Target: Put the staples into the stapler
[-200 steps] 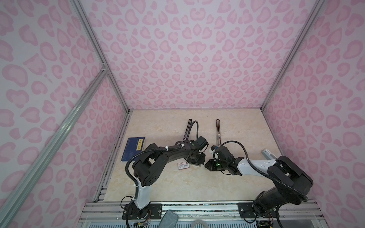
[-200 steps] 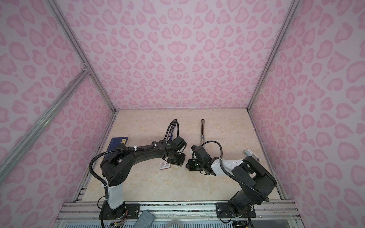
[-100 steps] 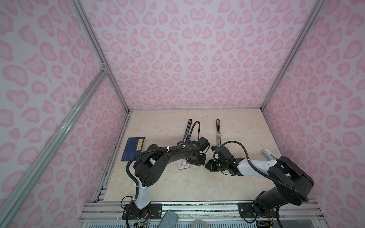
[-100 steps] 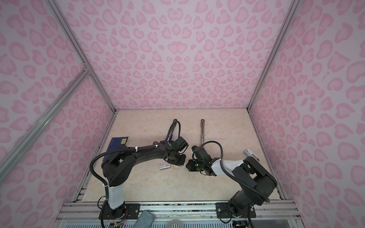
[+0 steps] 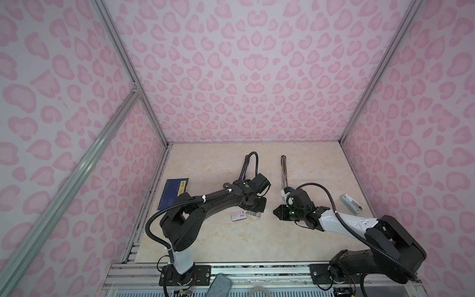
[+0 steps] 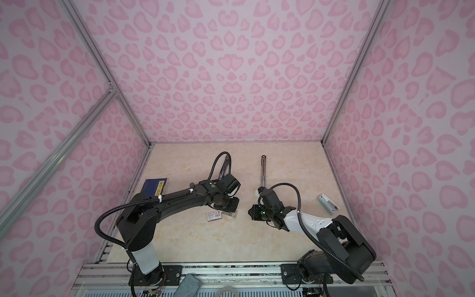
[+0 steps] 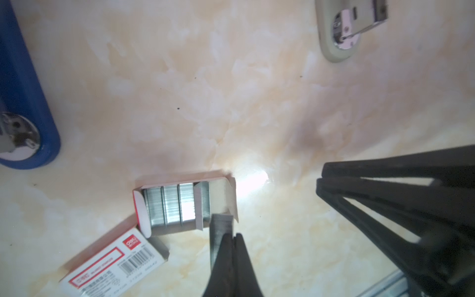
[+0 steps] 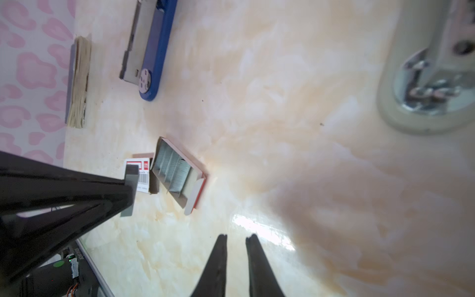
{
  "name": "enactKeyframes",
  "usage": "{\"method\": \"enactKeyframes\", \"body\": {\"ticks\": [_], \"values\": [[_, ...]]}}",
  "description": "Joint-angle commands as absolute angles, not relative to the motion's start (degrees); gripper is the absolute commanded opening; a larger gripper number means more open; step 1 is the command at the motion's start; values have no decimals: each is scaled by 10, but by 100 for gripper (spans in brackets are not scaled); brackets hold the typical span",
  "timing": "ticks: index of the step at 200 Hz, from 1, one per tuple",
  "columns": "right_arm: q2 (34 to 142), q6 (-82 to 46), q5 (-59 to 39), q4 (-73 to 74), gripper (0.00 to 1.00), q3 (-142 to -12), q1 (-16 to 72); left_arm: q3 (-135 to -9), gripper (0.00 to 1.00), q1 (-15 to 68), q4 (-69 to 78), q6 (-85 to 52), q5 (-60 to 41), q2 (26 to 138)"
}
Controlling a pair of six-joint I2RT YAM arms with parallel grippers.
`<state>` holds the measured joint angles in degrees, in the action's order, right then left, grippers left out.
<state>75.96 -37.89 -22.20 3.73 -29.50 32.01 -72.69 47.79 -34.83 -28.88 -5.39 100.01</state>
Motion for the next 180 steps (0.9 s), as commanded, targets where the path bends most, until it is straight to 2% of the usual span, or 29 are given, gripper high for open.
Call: {"method": "enactKeyframes", "body": {"ticks": [1, 38, 90, 149, 180], "values": [[730, -368, -245, 25, 19, -303, 299, -723, 3, 462, -324, -260, -96, 962], [659, -381, -326, 46, 23, -314, 229, -711, 3, 425, -256, -215, -205, 884], [585, -481, -439, 214, 34, -292, 156, -673, 3, 387, -133, -207, -375, 804], [594, -655, -524, 481, 39, -273, 137, -649, 3, 379, -26, -236, -512, 768], [624, -737, -539, 624, 42, -268, 138, -637, 3, 378, 32, -275, -529, 772]]}}
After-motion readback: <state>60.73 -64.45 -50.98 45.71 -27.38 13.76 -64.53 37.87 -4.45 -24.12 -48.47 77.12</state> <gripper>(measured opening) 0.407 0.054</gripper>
